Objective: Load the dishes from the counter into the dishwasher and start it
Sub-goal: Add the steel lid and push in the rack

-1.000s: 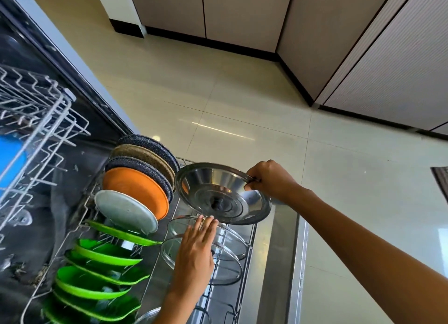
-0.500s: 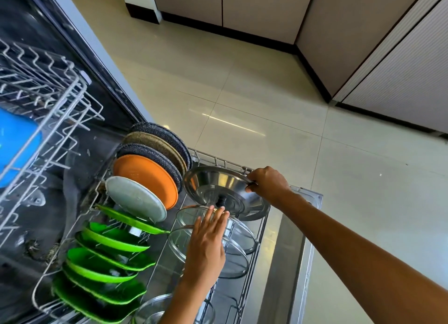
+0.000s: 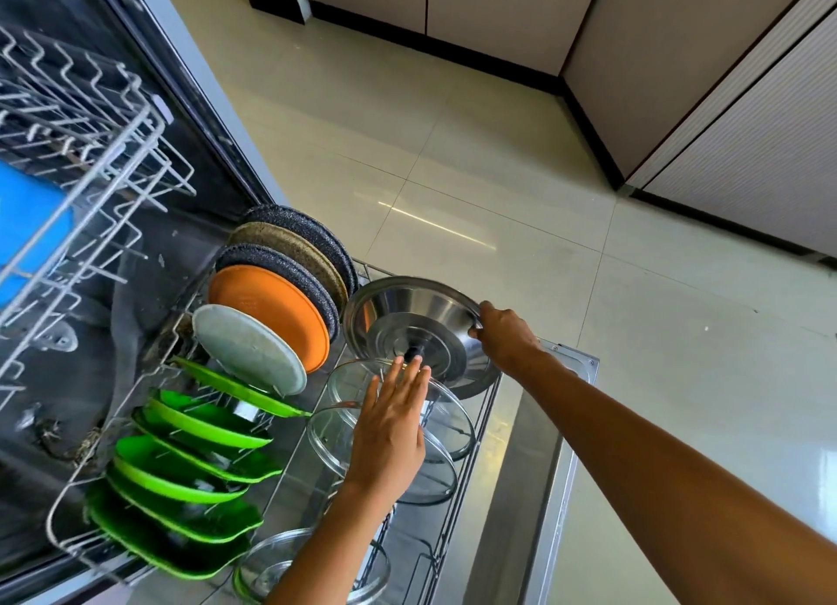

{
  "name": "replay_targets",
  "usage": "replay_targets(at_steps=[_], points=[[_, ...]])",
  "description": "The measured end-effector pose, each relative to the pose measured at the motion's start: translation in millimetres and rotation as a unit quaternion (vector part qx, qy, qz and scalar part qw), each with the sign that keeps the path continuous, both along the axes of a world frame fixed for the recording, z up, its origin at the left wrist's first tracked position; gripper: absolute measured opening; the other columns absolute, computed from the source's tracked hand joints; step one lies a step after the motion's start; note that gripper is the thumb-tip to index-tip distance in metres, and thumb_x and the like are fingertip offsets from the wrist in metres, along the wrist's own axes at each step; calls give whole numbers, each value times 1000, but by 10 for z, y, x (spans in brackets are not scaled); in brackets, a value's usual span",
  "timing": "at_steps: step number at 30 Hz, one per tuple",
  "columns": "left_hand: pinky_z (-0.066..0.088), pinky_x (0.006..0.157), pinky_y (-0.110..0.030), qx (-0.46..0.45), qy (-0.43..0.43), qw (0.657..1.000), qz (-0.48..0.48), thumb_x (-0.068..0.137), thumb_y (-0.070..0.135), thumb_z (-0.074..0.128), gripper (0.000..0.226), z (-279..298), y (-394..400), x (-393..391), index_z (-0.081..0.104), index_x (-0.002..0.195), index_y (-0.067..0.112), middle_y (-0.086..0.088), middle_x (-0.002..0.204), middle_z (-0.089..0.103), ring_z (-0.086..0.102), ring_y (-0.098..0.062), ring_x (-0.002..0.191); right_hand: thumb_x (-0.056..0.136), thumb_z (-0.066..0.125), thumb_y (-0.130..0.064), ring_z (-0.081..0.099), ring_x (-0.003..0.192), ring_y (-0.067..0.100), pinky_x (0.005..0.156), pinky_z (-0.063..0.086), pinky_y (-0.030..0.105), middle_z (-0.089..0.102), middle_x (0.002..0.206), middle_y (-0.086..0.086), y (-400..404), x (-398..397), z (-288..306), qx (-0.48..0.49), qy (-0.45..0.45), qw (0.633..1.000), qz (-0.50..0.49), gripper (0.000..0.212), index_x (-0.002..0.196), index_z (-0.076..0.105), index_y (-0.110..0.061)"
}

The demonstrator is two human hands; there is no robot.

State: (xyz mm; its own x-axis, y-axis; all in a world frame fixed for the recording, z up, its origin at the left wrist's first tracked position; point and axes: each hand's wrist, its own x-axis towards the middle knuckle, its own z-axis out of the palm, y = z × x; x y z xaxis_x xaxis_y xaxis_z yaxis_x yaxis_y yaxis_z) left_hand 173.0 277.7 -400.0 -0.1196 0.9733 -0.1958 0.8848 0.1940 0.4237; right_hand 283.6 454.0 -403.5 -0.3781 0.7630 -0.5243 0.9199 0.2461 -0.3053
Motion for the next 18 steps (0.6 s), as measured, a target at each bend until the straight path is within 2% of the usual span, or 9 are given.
replay_targets(at_steps=[3, 4, 7, 10, 13, 15, 18], points=[[-4, 115, -37, -28, 37, 999, -24, 92, 12, 52, 73, 10, 121, -20, 7, 149, 18, 1, 156, -1, -4, -19, 144, 95, 49, -17, 60, 93, 33, 76, 48, 36, 61, 106, 21, -40, 16, 2, -18, 24, 999, -14, 31, 121, 39, -4], [-8, 116, -37, -39, 52, 997, -31, 95, 14, 45, 70, 17, 173, -36, 1, 150, 19, 2, 156, -6, -9, -18, 144, 93, 52, -14, 59, 95, 32, 75, 46, 33, 60, 107, 21, -62, 32, 4, -22, 44, 999, -21, 33, 122, 39, -3], [-6, 117, -41, -63, 83, 993, -51, 98, 19, 40, 66, 19, 304, -69, 0, 150, 16, -2, 158, -4, -9, -19, 144, 88, 57, -5, 58, 98, 31, 74, 44, 28, 59, 112, 20, -164, 122, 5, -14, 92, 994, -59, 40, 124, 40, -2], [-4, 117, -42, -84, 101, 989, -71, 98, 21, 41, 67, 5, 367, -91, 0, 150, 15, -5, 158, -2, -7, -22, 144, 85, 55, 4, 60, 89, 28, 74, 52, 34, 59, 110, 18, -338, 259, 61, 51, 127, 986, -91, 39, 122, 45, -4], [-3, 117, -44, -87, 105, 987, -83, 97, 23, 42, 70, 12, 339, -118, -3, 149, 14, -5, 157, -7, -8, -22, 144, 85, 54, 8, 61, 92, 28, 75, 47, 28, 60, 114, 15, -571, 413, 170, 117, 145, 978, -97, 42, 125, 49, -3], [-1, 117, -45, -56, 98, 990, -80, 95, 24, 47, 71, -2, 257, -126, 3, 149, 11, -8, 155, -5, -3, -24, 144, 84, 56, 9, 64, 91, 27, 74, 46, 25, 62, 114, 15, -721, 528, 189, 145, 147, 976, -72, 41, 123, 52, -3], [21, 110, -51, 14, 72, 997, -30, 79, 17, 69, 68, -8, -29, -46, 39, 139, 3, -17, 148, 29, 31, -32, 137, 81, 61, 10, 68, 77, 23, 67, 57, 29, 64, 110, 15, -949, 690, 107, 135, 138, 981, 1, 39, 117, 57, -5]])
